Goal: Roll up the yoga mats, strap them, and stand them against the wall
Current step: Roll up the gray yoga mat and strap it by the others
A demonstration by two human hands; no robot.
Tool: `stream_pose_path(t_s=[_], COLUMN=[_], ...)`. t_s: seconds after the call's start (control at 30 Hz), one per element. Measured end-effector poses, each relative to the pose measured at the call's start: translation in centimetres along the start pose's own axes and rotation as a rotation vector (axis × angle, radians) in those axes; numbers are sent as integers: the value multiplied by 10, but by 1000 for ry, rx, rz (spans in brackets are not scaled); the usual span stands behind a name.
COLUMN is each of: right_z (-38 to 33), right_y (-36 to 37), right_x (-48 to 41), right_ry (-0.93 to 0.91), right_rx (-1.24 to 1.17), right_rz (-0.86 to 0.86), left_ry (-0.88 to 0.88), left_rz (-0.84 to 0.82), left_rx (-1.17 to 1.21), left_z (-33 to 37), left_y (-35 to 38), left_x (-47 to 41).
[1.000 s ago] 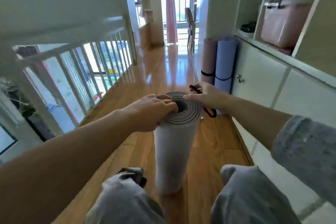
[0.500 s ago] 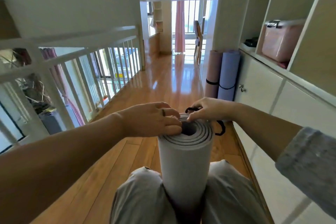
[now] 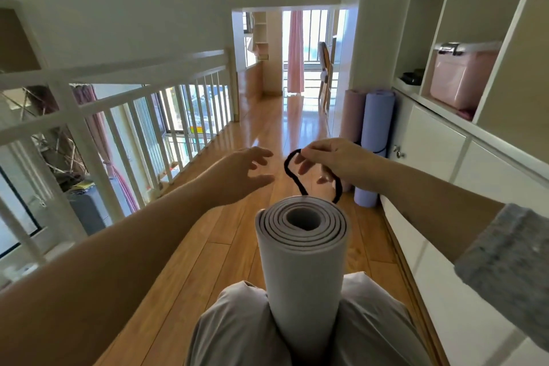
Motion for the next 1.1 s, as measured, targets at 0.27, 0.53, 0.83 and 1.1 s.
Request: stream_pose_path(t_s=[0.27, 0.53, 0.83, 1.1], right_z=[-16, 22, -8, -1], right_y=[-11, 6, -1, -9], right_x=[-6, 1, -9, -19], right_ry=[-34, 218, 47, -8], right_rx=[-646, -941, -1322, -1187], right_rz=[73, -71, -129, -46], left_ry=[-338, -260, -240, -334], left_rz=[18, 181, -229, 163], left_rx=[903, 2163, 1587, 1622], left_z=[-10, 5, 9, -15], left_y=[40, 23, 35, 14], left_x=[-9, -7, 1, -2])
Point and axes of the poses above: each hand's wrist, its own x-axis away from the middle knuckle, its own y-axis out of the palm, z = x × y, the point moved 10 cm from there along -x, towards the middle knuckle, and after that the axes turned 1 degree about z, right-handed, at the moved point
